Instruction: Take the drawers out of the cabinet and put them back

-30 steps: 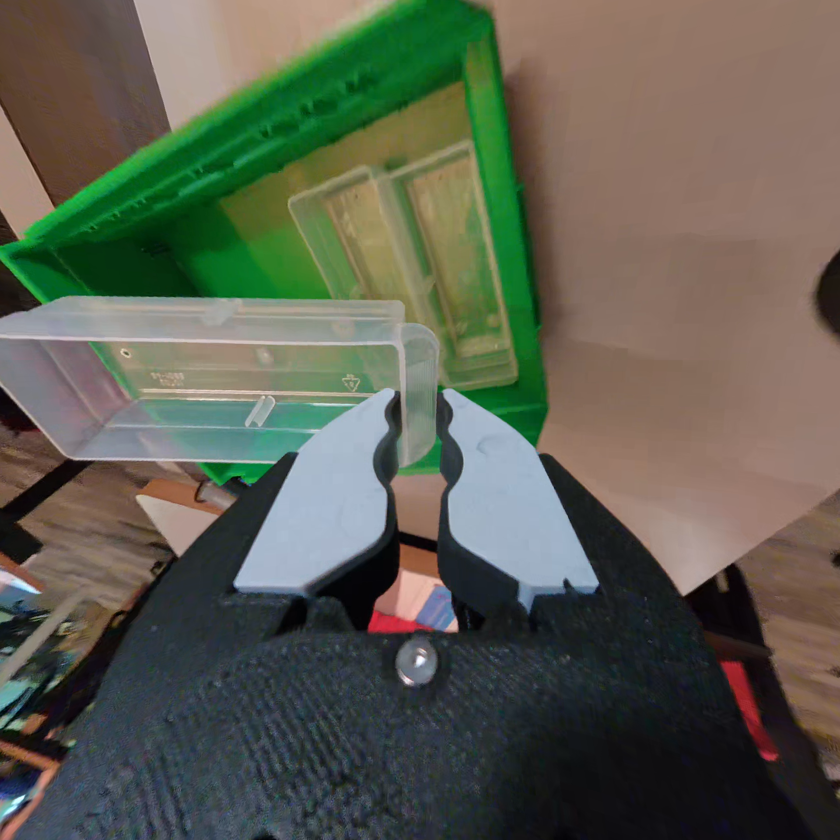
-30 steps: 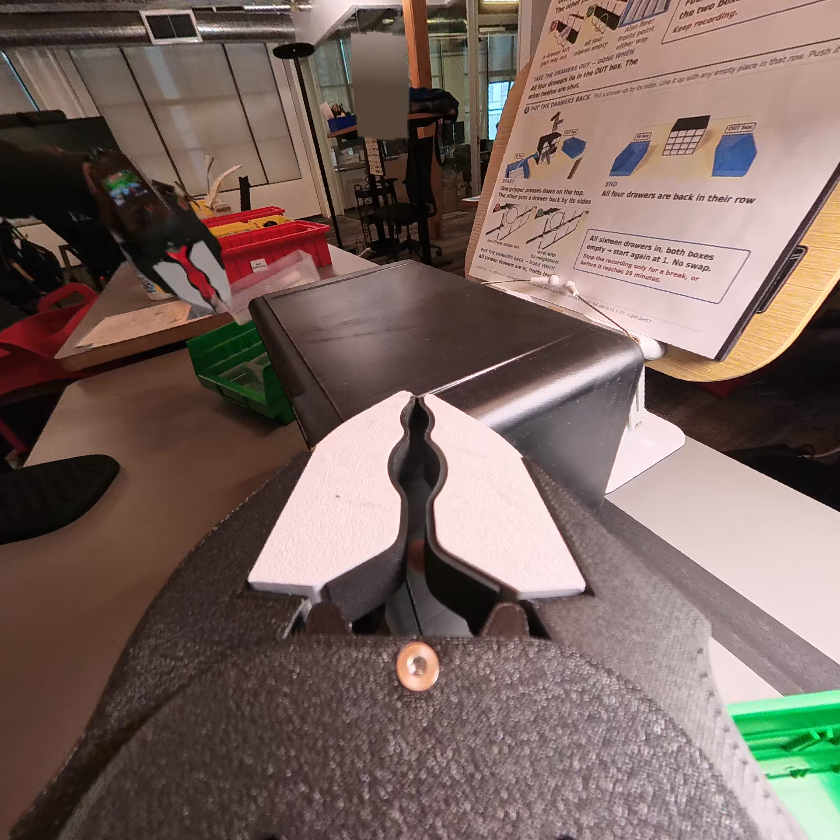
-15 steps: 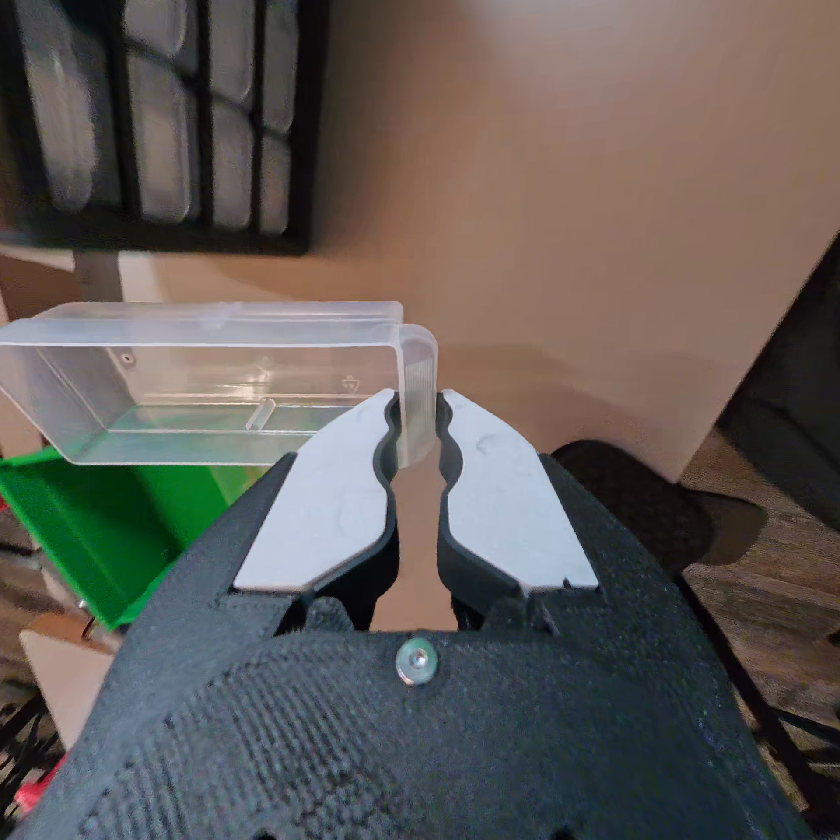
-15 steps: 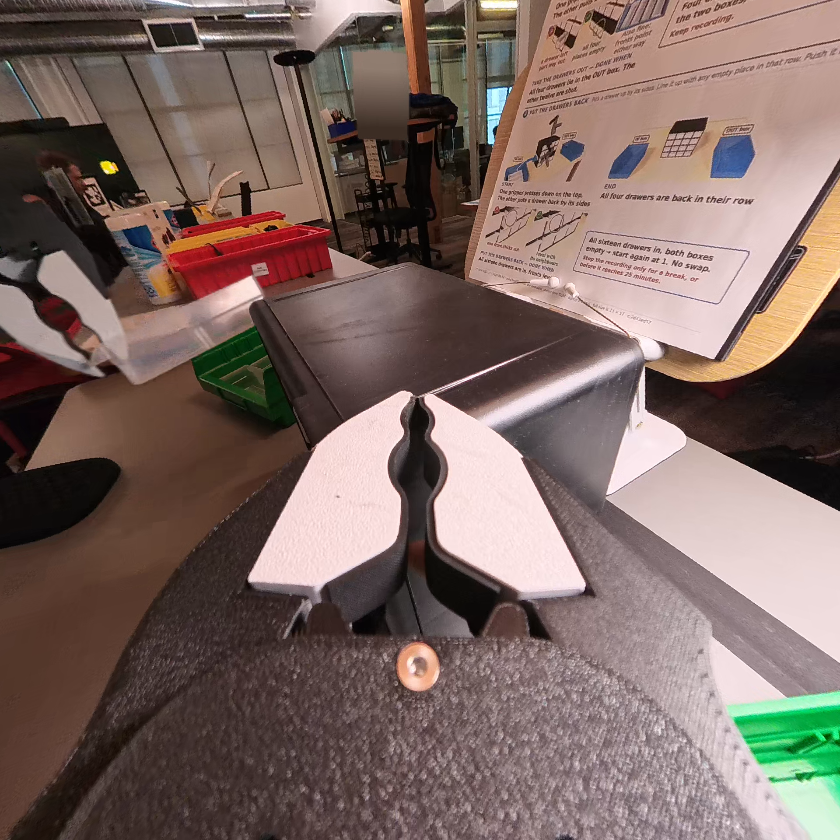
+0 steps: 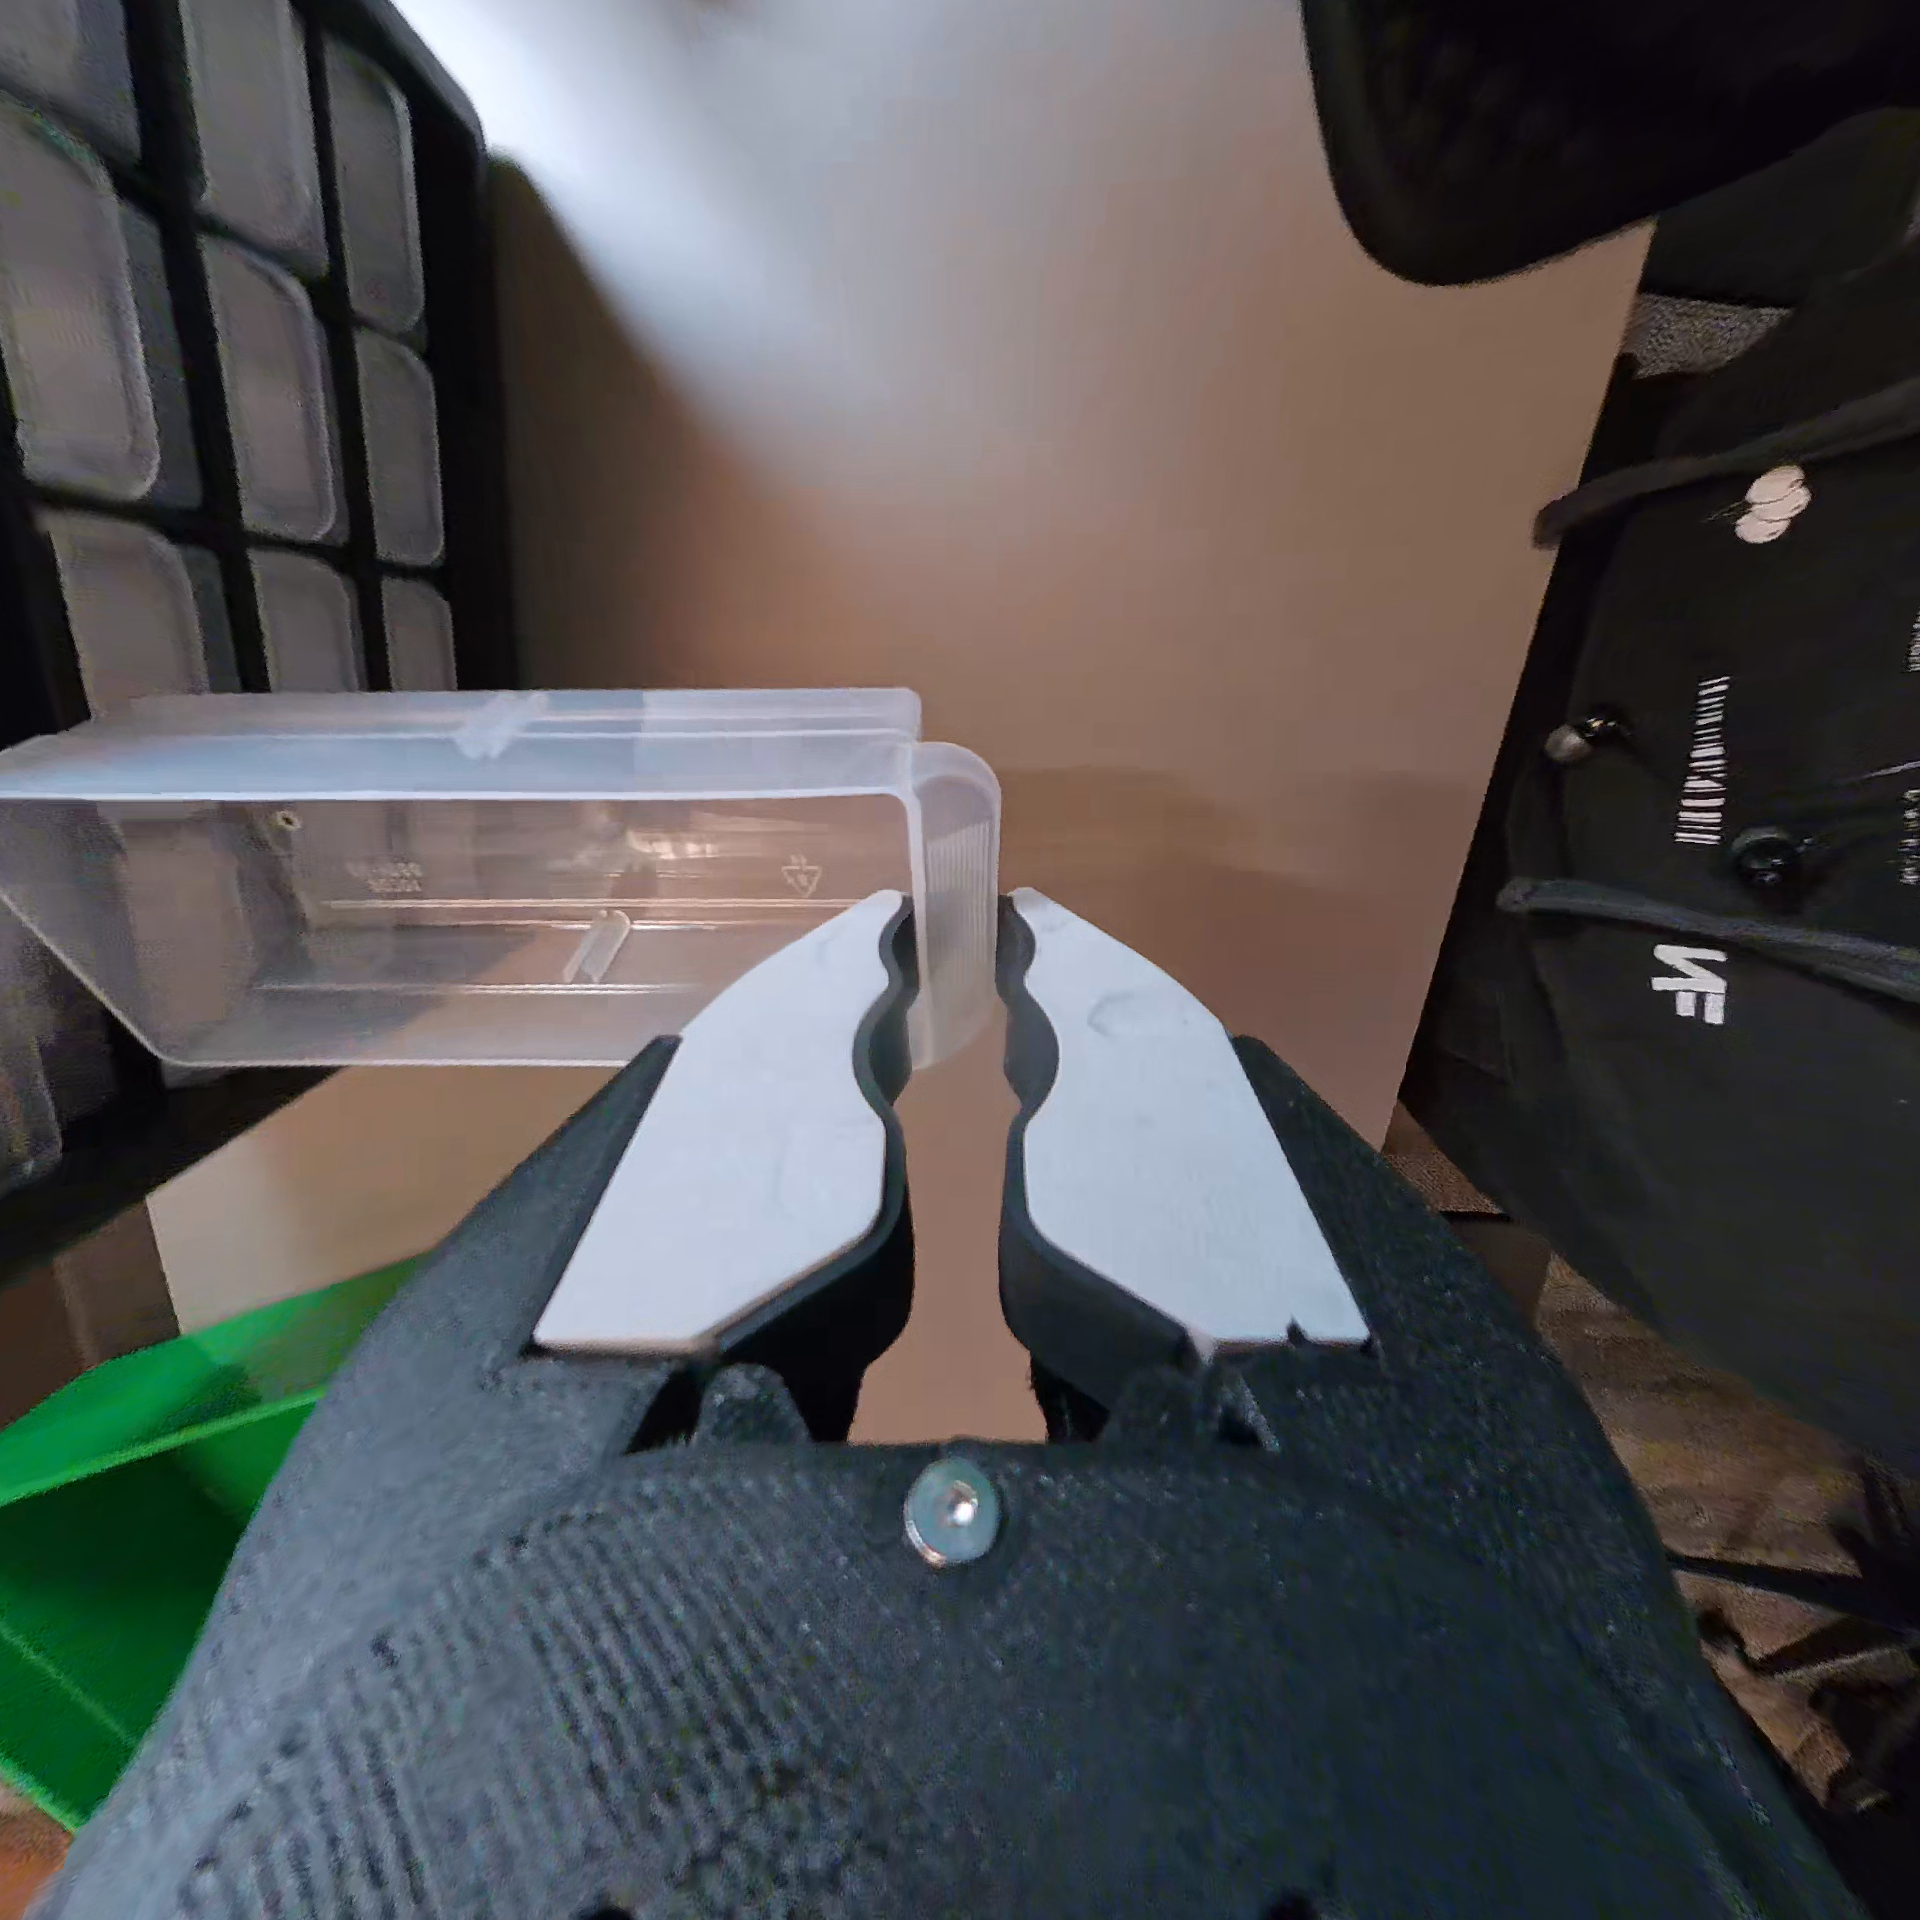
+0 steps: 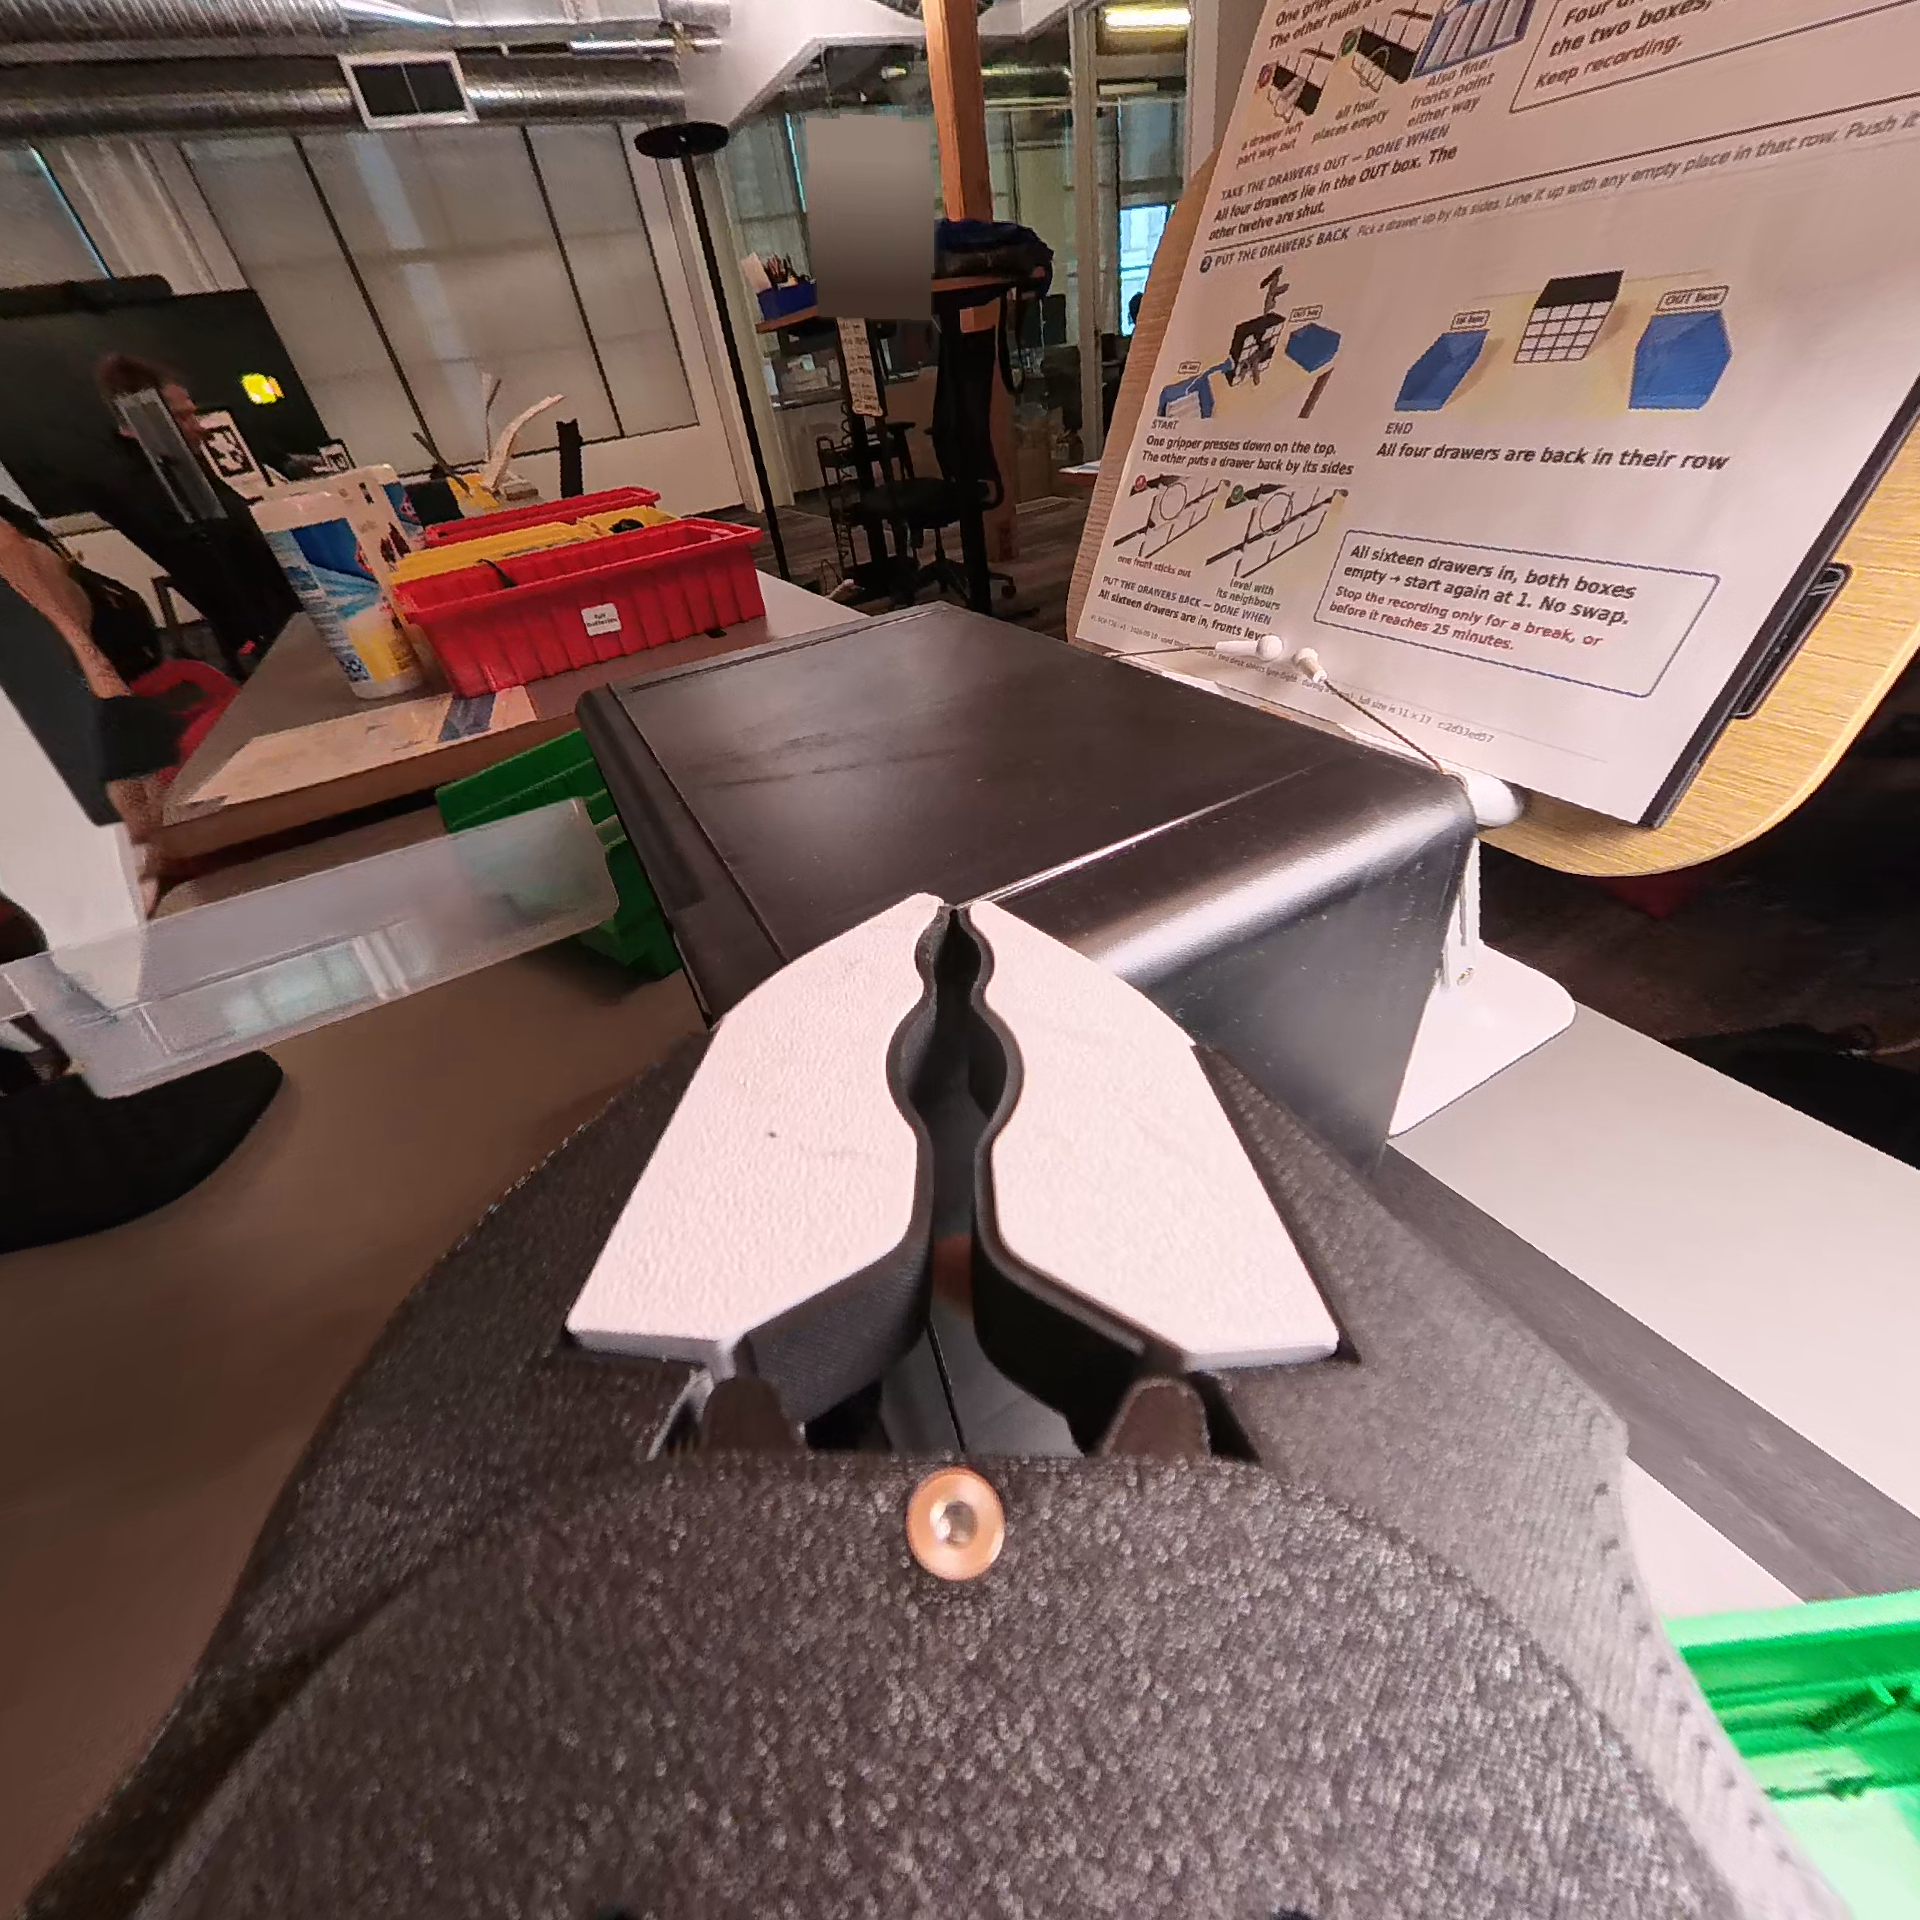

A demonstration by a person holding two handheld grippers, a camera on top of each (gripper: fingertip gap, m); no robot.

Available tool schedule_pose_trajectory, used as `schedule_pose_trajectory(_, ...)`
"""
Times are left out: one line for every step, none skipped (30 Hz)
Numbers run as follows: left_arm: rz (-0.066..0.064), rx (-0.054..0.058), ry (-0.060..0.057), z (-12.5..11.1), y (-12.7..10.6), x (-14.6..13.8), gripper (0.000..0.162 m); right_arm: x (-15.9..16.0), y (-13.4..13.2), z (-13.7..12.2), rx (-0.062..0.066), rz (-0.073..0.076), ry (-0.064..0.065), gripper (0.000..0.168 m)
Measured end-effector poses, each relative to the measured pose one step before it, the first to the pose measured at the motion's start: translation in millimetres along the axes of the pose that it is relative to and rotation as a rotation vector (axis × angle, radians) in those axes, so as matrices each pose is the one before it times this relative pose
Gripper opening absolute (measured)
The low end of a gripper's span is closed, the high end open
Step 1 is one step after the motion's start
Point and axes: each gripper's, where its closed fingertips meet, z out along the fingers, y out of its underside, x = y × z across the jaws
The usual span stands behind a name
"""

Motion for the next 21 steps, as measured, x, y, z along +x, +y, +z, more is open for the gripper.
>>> schedule_pose_trajectory(0.0131, -0.0041, 0.0104, 0.35, -3.82, 1.31, 0.014, 0.00, 0.00, -0.02, 0.0007, 0.0008, -0.0006, 0.000)
schedule_pose_trajectory(0.0154, -0.0094, 0.0052, 0.39, -3.20, 0.55, 0.014, -0.02, -0.03, 0.01, 0.0002, 0.0004, 0.0001, 0.000)
schedule_pose_trajectory(0.0154, -0.0131, 0.0029, 0.21, -2.88, 0.01, 0.014, 0.00, 0.07, -0.09, 0.0004, -0.0001, 0.0003, 0.000)
schedule_pose_trajectory(0.0136, -0.0161, 0.0060, 0.22, -2.47, 0.04, 0.014, 0.04, -0.04, 0.02, 0.0003, 0.0001, 0.0004, 0.000)
schedule_pose_trajectory(0.0107, -0.0159, 0.0041, 0.12, -2.42, -0.72, 0.014, -0.03, -0.01, 0.00, 0.0001, 0.0005, 0.0000, 0.000)
schedule_pose_trajectory(0.0081, -0.0153, 0.0010, 0.13, -2.32, -1.46, 0.014, 0.00, -0.01, -0.09, 0.0001, 0.0000, -0.0002, 0.000)
schedule_pose_trajectory(0.0070, -0.0174, 0.0029, 0.15, -1.80, -1.56, 0.014, -0.09, 0.02, -0.01, -0.0001, -0.0002, -0.0008, 0.000)
schedule_pose_trajectory(0.0066, -0.0180, 0.0017, 0.16, -1.35, -1.92, 0.014, 0.02, 0.03, -0.10, -0.0003, 0.0004, -0.0006, 0.000)
schedule_pose_trajectory(0.0061, -0.0171, -0.0032, 0.21, -1.21, -2.72, 0.014, 0.06, 0.03, -0.02, -0.0002, -0.0008, 0.0000, 0.000)
schedule_pose_trajectory(0.0064, -0.0181, -0.0024, 0.25, -0.88, -2.72, 0.014, -0.10, 0.06, 0.04, -0.0004, -0.0010, -0.0003, 0.000)
schedule_pose_trajectory(0.0060, -0.0204, -0.0013, 0.49, -0.23, -2.57, 0.014, 0.03, -0.04, -0.21, -0.0005, -0.0002, -0.0009, 0.000)
schedule_pose_trajectory(0.0055, -0.0228, -0.0054, 0.75, 0.27, -2.82, 0.014, -0.08, 0.04, -0.20, -0.0004, 0.0005, -0.0015, 0.000)
schedule_pose_trajectory(0.0054, -0.0245, -0.0059, 0.75, 0.72, -2.64, 0.014, -0.01, 0.03, -0.30, -0.0001, -0.0006, -0.0010, 0.000)
schedule_pose_trajectory(0.0038, -0.0229, -0.0045, 0.52, 0.69, -2.18, 0.014, -0.14, 0.08, -0.43, -0.0005, -0.0004, -0.0020, 0.000)
schedule_pose_trajectory(0.0012, -0.0211, -0.0051, 0.29, 0.75, -1.95, 0.014, 0.07, 0.07, -0.39, -0.0006, 0.0004, -0.0014, 0.000)
schedule_pose_trajectory(0.0007, -0.0211, -0.0064, 0.16, 0.88, -1.80, 0.014, 0.00, 0.01, -0.28, -0.0001, 0.0000, -0.0013, 0.000)
schedule_pose_trajectory(0.0000, -0.0219, -0.0046, 0.17, 1.17, -1.46, 0.014, 0.01, -0.02, -0.36, 0.0001, -0.0001, -0.0015, 0.000)
schedule_pose_trajectory(-0.0032, -0.0229, -0.0004, 0.27, 1.46, -0.62, 0.014, 0.02, 0.03, -0.11, 0.0004, 0.0009, -0.0013, 0.000)
schedule_pose_trajectory(-0.0061, -0.0227, -0.0021, 0.56, 1.32, -0.82, 0.014, -0.05, -0.01, -0.08, 0.0006, 0.0013, -0.0024, 0.000)
schedule_pose_trajectory(-0.0076, -0.0210, -0.0052, 0.75, 1.09, -1.31, 0.014, 0.02, -0.02, -0.07, 0.0007, 0.0013, -0.0018, 0.000)
schedule_pose_trajectory(-0.0076, -0.0170, -0.0021, 0.65, 0.85, -0.96, 0.014, -0.04, -0.09, -0.03, 0.0006, 0.0005, -0.0010, 0.000)
